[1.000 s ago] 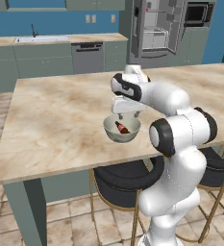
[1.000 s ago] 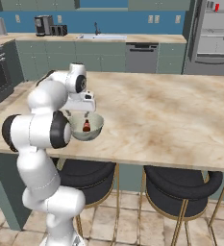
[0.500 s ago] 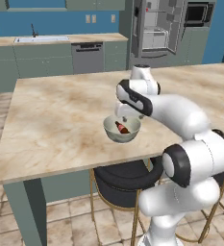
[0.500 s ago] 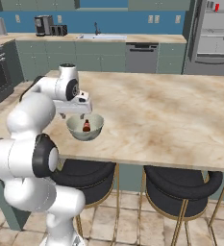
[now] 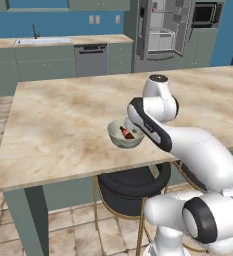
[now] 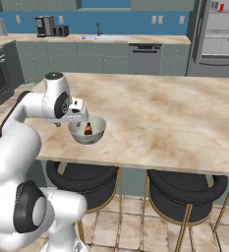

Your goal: Open the fridge, grab two sodas, and place both sodas inside the bowl with ice on the dining counter.

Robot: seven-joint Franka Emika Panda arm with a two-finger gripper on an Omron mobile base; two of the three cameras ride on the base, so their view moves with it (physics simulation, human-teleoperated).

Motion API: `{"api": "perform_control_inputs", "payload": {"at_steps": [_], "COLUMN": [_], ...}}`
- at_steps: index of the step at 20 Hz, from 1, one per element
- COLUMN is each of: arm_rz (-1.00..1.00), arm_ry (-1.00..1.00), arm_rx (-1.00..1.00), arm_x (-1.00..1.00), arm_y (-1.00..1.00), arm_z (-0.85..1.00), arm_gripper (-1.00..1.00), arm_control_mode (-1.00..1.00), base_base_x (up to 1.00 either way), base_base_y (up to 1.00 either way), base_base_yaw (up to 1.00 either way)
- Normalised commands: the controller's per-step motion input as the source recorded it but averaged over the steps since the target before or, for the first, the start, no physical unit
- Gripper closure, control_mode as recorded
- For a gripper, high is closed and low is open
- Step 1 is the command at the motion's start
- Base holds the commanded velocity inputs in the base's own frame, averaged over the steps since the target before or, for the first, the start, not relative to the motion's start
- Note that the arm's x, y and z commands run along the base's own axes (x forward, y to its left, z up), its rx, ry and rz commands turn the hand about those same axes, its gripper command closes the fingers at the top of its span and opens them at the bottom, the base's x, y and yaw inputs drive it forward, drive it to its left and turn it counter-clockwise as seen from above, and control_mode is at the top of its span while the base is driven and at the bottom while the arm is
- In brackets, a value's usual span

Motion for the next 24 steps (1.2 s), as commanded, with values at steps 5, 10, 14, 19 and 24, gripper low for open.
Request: {"api": "perform_control_inputs", "payload": {"at_steps": [5,10,14,19,24], "arm_rz": [0.00,0.00,0.00,0.00,0.00], "arm_ry": [-0.19,-0.20,-0.18,-0.13,-0.08], "arm_rx": [0.00,0.01,0.03,0.02,0.00], "arm_x": [-0.62,-0.66,-0.64,-0.64,-0.65], "arm_y": [0.00,0.00,-0.02,-0.12,-0.16], "arm_z": [0.12,0.00,0.00,-0.05,-0.12], "arm_gripper": [-1.00,-1.00,-1.00,-1.00,-1.00], "arm_control_mode": [-1.00,-1.00,-1.00,-1.00,-1.00], "base_base_x": [0.00,0.00,0.00,0.00,0.00], "base_base_y": [0.00,0.00,0.00,0.00,0.00], "base_base_yaw": [0.00,0.00,0.00,0.00,0.00]}}
